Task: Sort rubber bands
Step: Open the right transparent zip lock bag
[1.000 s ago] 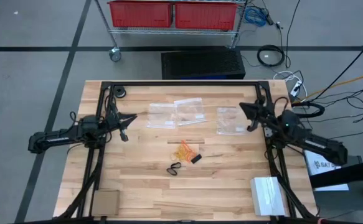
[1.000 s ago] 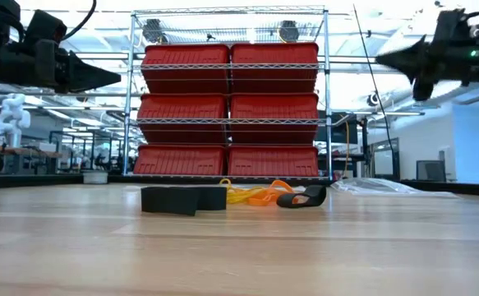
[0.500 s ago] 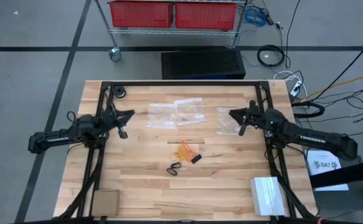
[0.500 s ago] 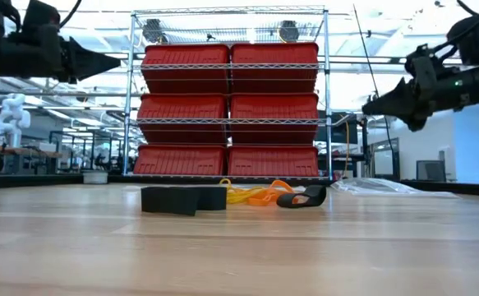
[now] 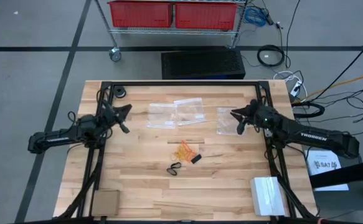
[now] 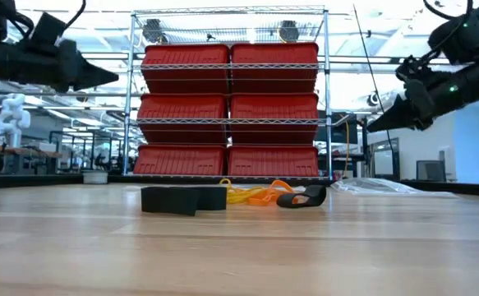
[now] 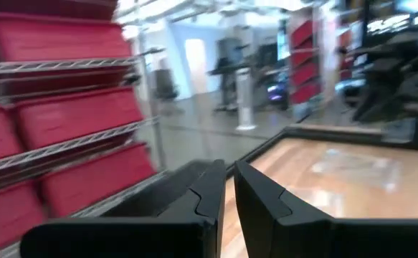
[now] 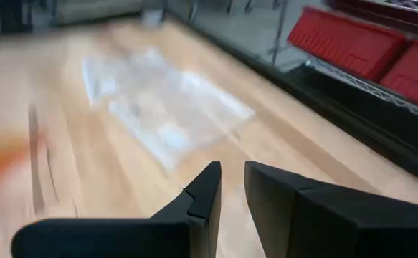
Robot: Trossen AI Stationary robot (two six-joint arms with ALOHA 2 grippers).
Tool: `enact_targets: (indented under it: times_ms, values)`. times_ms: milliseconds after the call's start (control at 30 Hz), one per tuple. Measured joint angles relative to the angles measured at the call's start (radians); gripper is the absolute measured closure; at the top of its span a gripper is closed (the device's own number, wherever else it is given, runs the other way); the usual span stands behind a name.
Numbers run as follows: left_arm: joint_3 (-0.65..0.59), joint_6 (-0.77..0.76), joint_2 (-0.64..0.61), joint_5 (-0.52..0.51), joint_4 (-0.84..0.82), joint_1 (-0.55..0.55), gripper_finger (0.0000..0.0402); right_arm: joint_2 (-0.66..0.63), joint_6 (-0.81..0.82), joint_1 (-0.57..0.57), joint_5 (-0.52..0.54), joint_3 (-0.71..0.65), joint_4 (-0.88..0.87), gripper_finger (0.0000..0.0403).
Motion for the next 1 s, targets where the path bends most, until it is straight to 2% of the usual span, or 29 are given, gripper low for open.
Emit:
enact_targets:
  times_ms: [67,167,300,400,667,800,1000]
  values:
    - [0.000,-0.001,0.000,0.007,0.018,0.000,0.0361,0.027,-0.027,0.020,-0.002,0.044,-0.054,0.0344]
    - [0.000,-0.014,0.000,0.030,0.026,0.001,0.0361,0.072,0.027,0.070,-0.034,0.095,-0.074,0.0344]
    - [0.000,-0.060,0.000,0.218,0.074,0.001,0.0361,0.150,0.100,0.151,0.009,0.127,-0.146,0.0344]
    - [0.000,-0.061,0.000,0.289,0.070,0.000,0.0361,0.228,0.126,0.205,0.038,0.127,-0.153,0.0344]
    - [0.000,-0.008,0.000,0.298,0.039,0.000,0.0361,0.446,0.175,0.296,0.059,0.161,-0.204,0.0343]
    - [0.000,-0.006,0.000,0.298,0.022,0.000,0.0361,0.538,0.160,0.333,0.109,0.224,-0.257,0.0340]
    - [0.000,-0.008,0.000,0.309,-0.048,0.000,0.0361,0.686,0.170,0.351,0.145,0.340,-0.334,0.0288]
